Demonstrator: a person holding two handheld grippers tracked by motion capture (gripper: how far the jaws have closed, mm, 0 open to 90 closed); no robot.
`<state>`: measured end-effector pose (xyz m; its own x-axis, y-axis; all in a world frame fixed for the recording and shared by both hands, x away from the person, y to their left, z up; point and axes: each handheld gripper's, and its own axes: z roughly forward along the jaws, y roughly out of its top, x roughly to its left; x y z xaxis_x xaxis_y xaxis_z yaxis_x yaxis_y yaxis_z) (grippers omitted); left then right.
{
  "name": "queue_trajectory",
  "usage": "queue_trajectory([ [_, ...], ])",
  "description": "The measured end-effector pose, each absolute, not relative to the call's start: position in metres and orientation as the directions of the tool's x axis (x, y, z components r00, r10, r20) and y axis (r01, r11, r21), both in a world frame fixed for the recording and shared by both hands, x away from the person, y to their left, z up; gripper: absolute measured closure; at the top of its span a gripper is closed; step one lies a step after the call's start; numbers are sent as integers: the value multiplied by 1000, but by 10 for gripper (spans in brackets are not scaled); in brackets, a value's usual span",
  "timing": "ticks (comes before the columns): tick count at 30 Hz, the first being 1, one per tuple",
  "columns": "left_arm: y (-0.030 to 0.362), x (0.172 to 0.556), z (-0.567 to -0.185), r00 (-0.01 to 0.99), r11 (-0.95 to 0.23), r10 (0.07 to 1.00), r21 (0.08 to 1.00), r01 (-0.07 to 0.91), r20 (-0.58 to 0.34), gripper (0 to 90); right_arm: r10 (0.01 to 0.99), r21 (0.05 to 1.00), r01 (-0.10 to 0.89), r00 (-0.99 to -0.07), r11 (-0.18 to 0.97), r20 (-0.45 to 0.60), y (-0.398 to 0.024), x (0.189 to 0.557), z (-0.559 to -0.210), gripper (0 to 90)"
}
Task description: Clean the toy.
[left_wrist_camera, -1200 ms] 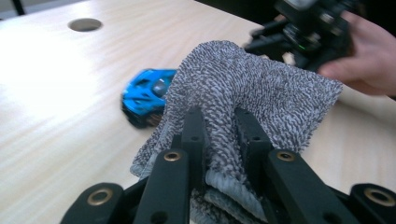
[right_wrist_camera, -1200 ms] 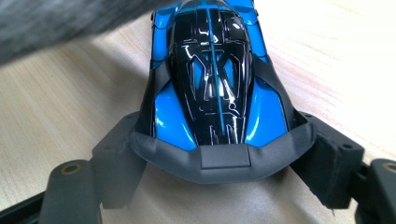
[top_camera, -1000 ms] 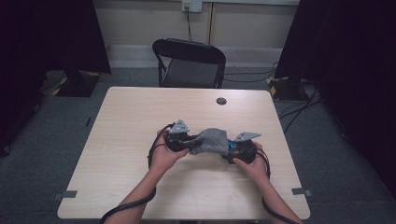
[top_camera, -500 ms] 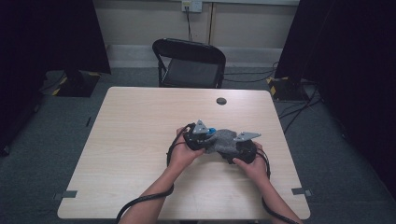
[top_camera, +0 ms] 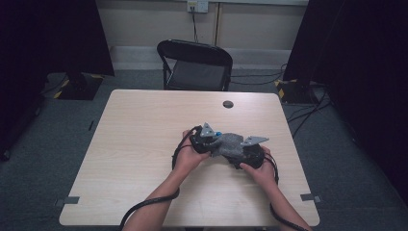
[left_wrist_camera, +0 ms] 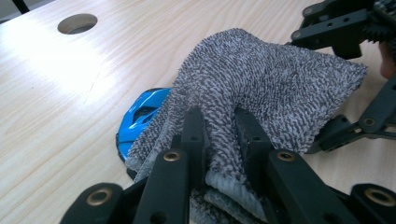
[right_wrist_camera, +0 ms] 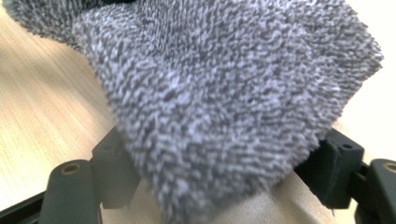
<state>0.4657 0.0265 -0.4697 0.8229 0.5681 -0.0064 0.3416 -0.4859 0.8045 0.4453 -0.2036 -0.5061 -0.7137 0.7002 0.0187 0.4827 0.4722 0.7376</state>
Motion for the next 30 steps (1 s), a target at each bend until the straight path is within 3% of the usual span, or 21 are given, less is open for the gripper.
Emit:
queue_trajectory([
  [30, 52, 500, -473, 742, -482, 671, 766, 426, 9, 763, 699, 738, 482, -714, 472, 19, -204, 445, -506, 237],
])
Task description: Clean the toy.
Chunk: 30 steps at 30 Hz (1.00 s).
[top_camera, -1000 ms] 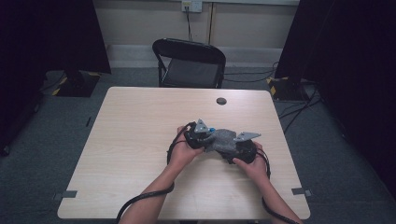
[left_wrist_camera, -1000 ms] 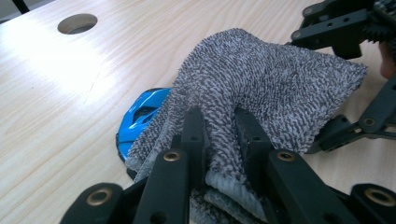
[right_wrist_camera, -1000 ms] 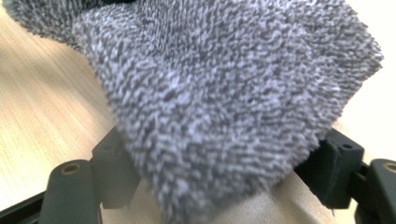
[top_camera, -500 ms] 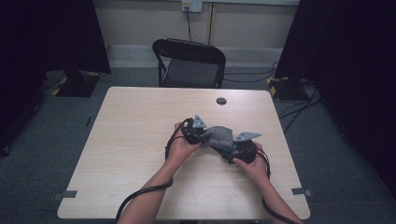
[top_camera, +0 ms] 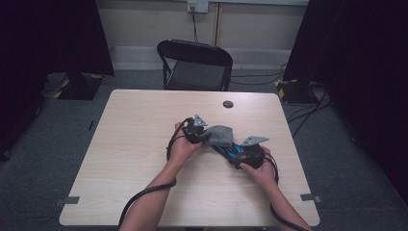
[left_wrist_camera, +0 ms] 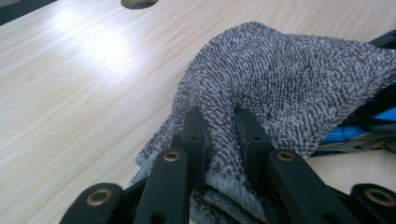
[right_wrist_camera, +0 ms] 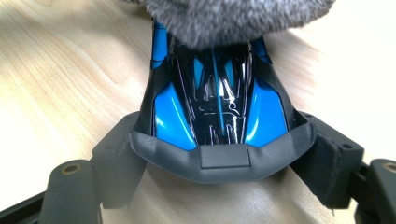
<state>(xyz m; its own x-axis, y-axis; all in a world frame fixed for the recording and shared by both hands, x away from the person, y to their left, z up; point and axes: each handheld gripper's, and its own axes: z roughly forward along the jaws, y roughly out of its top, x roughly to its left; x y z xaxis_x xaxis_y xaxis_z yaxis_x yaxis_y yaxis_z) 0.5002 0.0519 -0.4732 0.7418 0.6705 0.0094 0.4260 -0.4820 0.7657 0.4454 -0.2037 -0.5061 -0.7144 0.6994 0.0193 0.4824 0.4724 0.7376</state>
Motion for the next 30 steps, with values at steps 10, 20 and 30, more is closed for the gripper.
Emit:
queue_trajectory([
  [10, 65, 509, -478, 709, -473, 705, 752, 459, 10, 763, 699, 738, 482, -715, 473, 19, -204, 446, -506, 237],
  [20, 80, 514, -481, 677, -452, 736, 747, 487, 4, 763, 698, 738, 482, -716, 473, 20, -204, 446, -506, 237],
  [30, 98, 514, -478, 656, -455, 755, 737, 500, 21, 763, 697, 738, 481, -717, 474, 20, -204, 446, -506, 237],
])
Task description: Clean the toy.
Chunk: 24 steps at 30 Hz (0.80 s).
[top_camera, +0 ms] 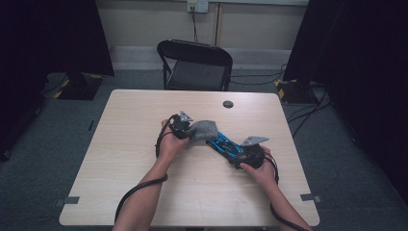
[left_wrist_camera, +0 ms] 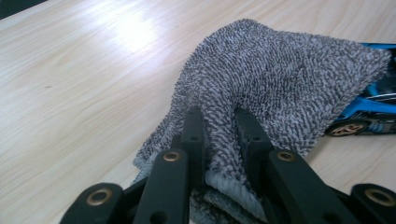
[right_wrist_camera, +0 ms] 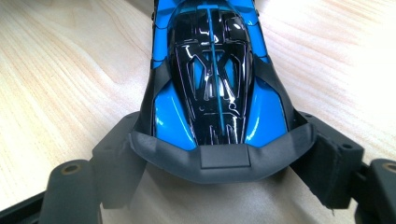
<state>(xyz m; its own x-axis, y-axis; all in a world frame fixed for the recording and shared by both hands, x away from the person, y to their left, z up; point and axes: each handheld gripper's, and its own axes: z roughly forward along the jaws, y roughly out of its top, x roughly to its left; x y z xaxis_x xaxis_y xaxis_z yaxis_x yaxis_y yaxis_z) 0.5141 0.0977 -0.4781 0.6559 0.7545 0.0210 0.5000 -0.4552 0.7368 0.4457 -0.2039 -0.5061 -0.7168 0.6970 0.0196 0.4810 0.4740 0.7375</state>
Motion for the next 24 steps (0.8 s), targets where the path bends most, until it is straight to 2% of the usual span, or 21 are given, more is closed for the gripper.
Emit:
queue_trajectory([
  [3, 106, 513, -477, 647, -464, 761, 737, 492, 47, 764, 697, 737, 481, -717, 474, 20, -204, 446, -506, 237],
  [15, 140, 507, -466, 600, -404, 800, 766, 499, 31, 763, 696, 737, 481, -718, 474, 20, -204, 446, -506, 237],
  [24, 144, 498, -446, 623, -377, 782, 795, 476, -3, 763, 696, 738, 481, -718, 474, 20, -204, 446, -506, 237],
])
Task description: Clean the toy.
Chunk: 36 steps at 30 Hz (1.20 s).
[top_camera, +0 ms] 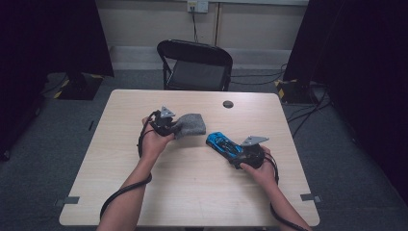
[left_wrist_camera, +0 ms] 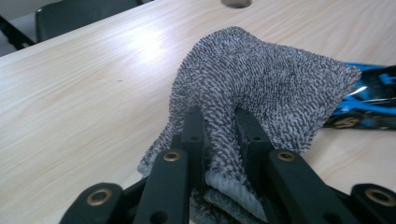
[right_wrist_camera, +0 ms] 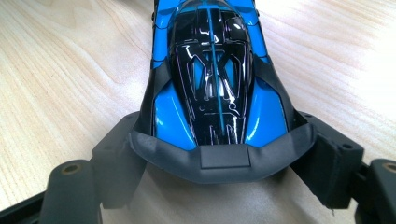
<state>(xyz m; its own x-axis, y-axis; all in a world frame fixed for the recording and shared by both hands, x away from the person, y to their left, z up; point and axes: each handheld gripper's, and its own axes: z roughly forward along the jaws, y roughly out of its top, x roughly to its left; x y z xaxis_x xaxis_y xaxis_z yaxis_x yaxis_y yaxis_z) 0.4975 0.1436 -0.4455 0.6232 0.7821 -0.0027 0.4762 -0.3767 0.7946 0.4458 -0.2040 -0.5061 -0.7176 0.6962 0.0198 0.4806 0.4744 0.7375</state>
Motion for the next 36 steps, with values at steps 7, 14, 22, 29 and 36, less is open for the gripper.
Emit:
queue_trajectory([
  [7, 123, 485, -435, 678, -395, 735, 814, 425, 3, 764, 696, 738, 481, -718, 474, 20, -204, 446, -506, 237],
  [14, 96, 472, -426, 738, -400, 674, 837, 373, -7, 763, 696, 738, 481, -718, 474, 20, -204, 446, -506, 237],
  [22, 67, 460, -430, 786, -423, 618, 841, 339, -6, 763, 696, 737, 481, -718, 475, 20, -204, 446, -506, 237],
  [29, 47, 454, -440, 812, -462, 583, 827, 320, 11, 763, 696, 737, 480, -718, 475, 19, -204, 446, -506, 237],
  [36, 27, 449, -449, 831, -497, 556, 813, 305, 28, 763, 695, 737, 480, -718, 475, 19, -204, 446, -506, 237],
])
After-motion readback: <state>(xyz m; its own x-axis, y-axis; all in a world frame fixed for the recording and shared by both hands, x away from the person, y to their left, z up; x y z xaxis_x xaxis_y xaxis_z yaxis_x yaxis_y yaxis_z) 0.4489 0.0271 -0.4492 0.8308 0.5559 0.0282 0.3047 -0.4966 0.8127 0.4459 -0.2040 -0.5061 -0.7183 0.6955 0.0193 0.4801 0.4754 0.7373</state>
